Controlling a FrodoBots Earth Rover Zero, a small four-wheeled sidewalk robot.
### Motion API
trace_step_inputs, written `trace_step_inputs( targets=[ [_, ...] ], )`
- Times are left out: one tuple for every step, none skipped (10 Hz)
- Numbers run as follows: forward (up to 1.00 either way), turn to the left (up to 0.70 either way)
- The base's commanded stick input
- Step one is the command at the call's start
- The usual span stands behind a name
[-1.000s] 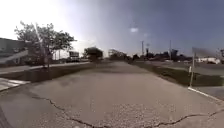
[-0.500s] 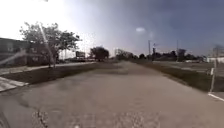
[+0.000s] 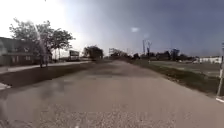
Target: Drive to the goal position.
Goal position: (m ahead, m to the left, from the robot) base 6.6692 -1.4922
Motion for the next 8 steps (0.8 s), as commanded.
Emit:
trace_step_inputs(
  targets=[
    [1.00, -0.13],
    [1.00, -0.13],
    [1.00, -0.13],
    [1.00, -0.10],
    [1.00, -0.06],
    [1.00, -0.04],
    [1.00, -0.05],
    [1.00, -0.05]
  ],
)
